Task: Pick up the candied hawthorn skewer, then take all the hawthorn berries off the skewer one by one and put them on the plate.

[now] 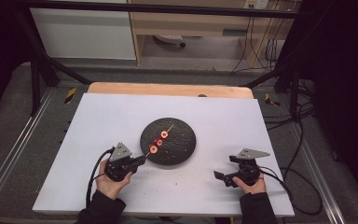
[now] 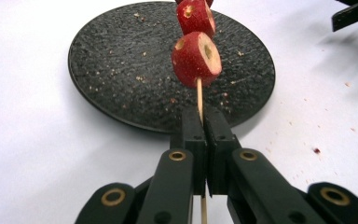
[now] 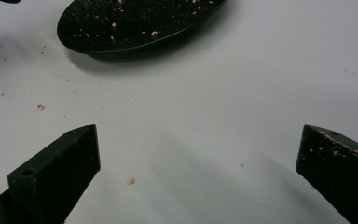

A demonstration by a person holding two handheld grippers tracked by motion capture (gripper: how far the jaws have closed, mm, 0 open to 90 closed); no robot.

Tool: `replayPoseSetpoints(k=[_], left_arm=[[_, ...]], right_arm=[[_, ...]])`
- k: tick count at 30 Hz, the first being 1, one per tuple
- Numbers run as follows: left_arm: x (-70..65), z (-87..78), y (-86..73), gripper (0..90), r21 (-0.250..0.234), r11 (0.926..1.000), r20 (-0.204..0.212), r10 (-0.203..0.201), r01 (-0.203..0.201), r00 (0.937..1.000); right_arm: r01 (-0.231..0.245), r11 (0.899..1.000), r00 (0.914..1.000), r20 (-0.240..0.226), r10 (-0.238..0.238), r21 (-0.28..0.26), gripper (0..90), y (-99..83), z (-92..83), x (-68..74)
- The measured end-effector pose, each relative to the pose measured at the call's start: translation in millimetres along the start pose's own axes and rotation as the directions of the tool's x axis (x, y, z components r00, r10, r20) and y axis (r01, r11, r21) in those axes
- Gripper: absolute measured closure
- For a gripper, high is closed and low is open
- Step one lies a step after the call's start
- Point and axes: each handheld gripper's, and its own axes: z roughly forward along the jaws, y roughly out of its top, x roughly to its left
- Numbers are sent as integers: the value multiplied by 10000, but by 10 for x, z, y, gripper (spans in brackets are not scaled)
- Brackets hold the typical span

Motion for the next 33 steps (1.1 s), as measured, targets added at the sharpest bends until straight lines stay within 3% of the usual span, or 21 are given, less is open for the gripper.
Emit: replayPoseSetpoints(k=[11, 22, 33], left_arm=[[14, -109, -176, 881, -151, 9998, 298, 129, -125, 9995], [-6, -143, -202, 881, -296, 9993, 543, 228, -212, 9983], [-21, -125, -210, 881, -343, 9989, 632, 354, -333, 9974]], right_arm=[[125, 9999, 9999, -99, -125, 5, 6, 66, 89, 134], [186, 9997, 9996, -232, -190, -166, 6, 170, 192, 282], [286, 9991, 9989, -360, -297, -316, 6, 398, 311, 471]])
